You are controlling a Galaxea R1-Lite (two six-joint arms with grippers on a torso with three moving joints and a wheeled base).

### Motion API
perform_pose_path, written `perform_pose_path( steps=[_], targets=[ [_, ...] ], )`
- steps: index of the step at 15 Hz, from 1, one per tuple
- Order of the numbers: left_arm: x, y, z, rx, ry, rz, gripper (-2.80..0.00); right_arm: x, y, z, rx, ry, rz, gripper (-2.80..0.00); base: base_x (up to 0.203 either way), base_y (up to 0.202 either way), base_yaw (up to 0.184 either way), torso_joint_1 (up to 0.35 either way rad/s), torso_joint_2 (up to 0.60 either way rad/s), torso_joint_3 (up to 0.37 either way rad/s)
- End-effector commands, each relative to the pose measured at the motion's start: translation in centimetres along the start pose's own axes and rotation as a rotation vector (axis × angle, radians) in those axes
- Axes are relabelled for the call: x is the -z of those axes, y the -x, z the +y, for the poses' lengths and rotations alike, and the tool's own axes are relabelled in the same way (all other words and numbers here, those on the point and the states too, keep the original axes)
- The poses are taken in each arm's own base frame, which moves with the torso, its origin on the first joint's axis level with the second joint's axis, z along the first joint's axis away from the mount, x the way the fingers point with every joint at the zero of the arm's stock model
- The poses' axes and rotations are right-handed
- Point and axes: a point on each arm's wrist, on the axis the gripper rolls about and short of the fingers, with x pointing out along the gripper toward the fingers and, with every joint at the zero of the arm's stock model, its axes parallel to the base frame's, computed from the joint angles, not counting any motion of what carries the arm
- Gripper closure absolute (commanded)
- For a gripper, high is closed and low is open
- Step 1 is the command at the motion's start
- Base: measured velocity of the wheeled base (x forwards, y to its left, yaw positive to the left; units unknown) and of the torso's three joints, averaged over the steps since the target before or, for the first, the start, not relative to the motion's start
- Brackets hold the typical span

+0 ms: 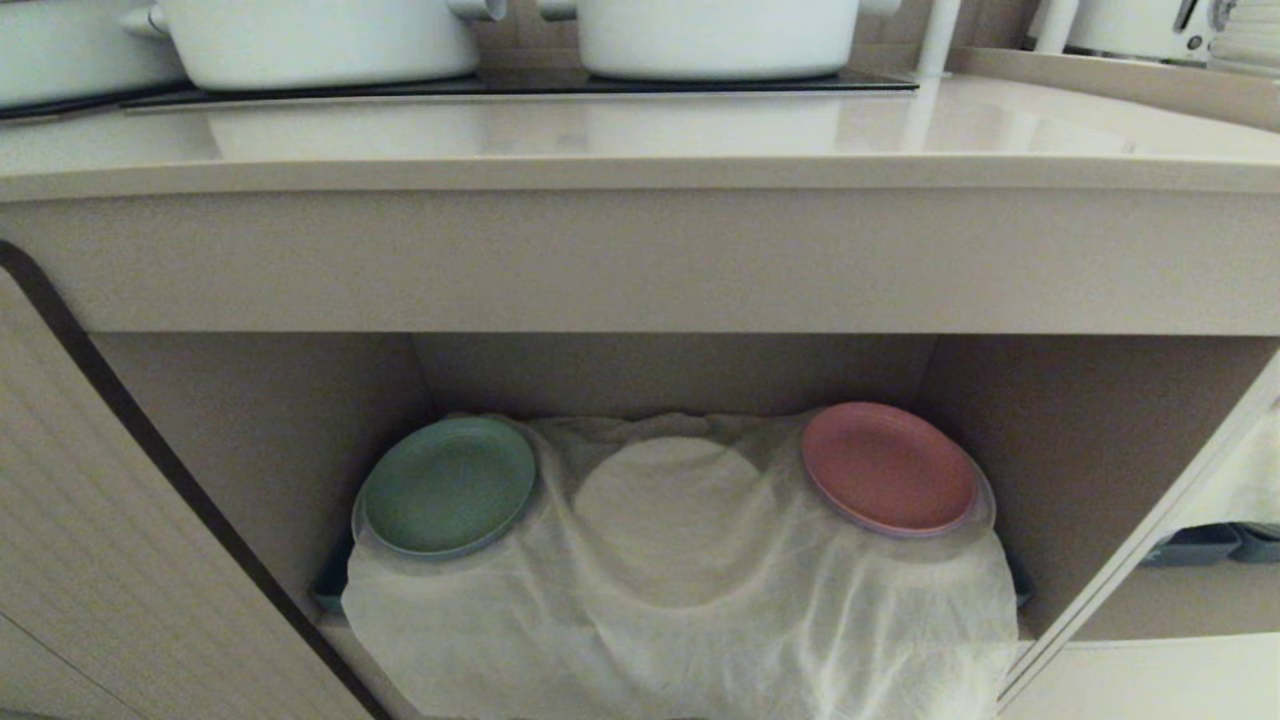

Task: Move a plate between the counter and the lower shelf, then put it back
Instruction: Put the plate in the cupboard

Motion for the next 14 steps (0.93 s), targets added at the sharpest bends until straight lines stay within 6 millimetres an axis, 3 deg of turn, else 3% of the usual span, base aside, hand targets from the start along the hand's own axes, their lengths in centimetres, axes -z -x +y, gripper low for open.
perform_pose_path(
  steps=[1,14],
  targets=[
    [0.00,0.00,0.00,-0.001,-0.001,-0.001,0.00,0.00,0.03,0.01,0.001,-0.002,0.001,0.00,0.000,0.000,0.000,-0.022,0.09,0.041],
    [0.00,0.00,0.00,-0.001,0.000,-0.001,0.00,-0.25,0.29,0.26,-0.023,0.004,-0.035,0.00,0.000,0.000,0.000,0.000,0.01,0.007]
  ],
)
